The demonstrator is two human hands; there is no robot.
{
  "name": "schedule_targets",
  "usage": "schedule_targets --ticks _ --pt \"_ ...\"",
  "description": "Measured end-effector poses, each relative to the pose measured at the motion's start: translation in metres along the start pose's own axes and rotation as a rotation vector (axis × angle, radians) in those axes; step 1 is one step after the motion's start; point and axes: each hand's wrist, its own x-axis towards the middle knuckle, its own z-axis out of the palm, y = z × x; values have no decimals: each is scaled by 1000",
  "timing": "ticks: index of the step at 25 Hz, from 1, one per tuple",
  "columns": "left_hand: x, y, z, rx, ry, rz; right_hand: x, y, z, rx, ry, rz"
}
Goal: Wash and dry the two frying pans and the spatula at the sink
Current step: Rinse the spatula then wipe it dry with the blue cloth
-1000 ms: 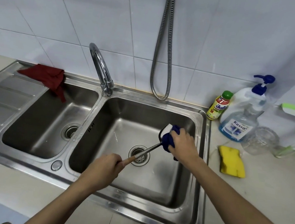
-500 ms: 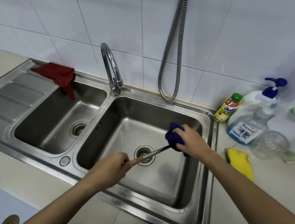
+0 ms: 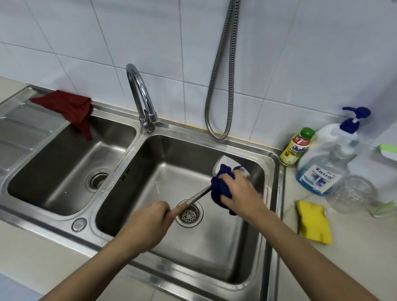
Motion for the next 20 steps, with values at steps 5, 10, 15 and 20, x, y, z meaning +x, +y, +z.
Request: schedule_targets --ticks 5,10,15,20 --pt "-12 -11 7 -302 -141 -86 -10 -10 5 302 306 232" --pt "-19 -9 5 -581 -276 -88 -11 -15 -14 1121 901 590" --pt "-17 -17 3 -762 -406 -229 -15 8 -33 1422 966 629" --pt "-20 -24 0 -976 -642 -240 -11 -4 -35 1193 710 425"
